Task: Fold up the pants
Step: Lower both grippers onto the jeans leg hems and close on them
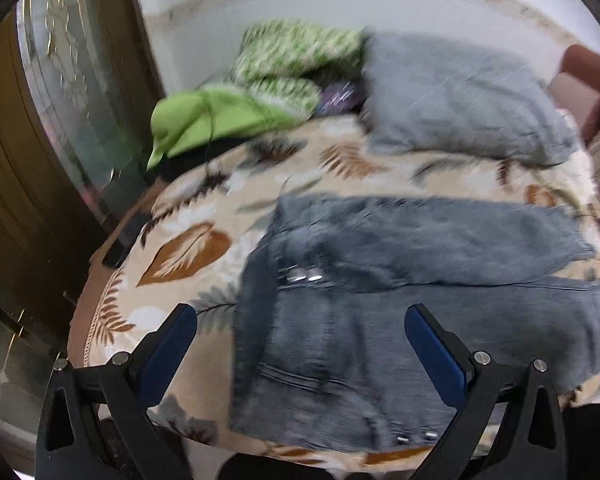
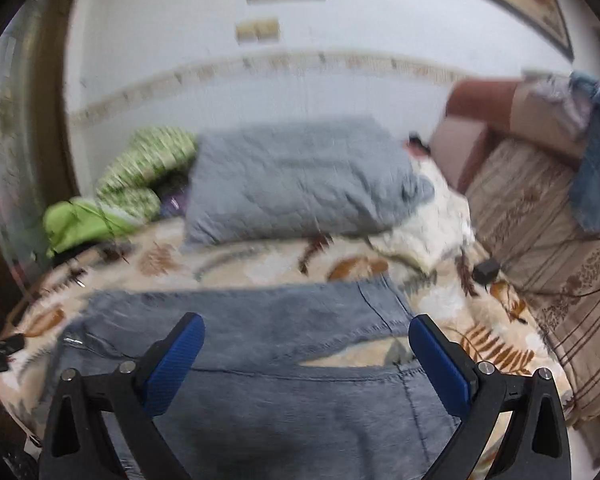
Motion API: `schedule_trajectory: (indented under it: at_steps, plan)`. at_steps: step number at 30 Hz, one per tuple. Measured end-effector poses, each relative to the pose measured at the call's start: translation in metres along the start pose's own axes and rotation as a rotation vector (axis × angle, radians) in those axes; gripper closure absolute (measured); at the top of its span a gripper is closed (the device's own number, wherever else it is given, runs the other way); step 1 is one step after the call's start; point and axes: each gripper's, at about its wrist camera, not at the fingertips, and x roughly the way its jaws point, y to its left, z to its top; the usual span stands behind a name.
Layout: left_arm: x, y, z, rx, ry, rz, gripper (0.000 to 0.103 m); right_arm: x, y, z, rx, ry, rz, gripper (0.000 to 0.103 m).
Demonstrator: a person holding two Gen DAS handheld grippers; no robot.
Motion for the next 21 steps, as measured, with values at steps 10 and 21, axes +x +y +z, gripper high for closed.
schedule_trajectory:
  at_steps: [10,21]
  plan:
    - [0.101,0.034,0.062,-0.034,0.194,0.005,0.0,0.155,-0.08,0.029,0.36,0.198,-0.01,0.0]
    - [0.239,0.031,0.138,-0.2,0.393,-0.098,0.002,0.255,-0.132,0.035,0.444,0.257,0.114,0.0]
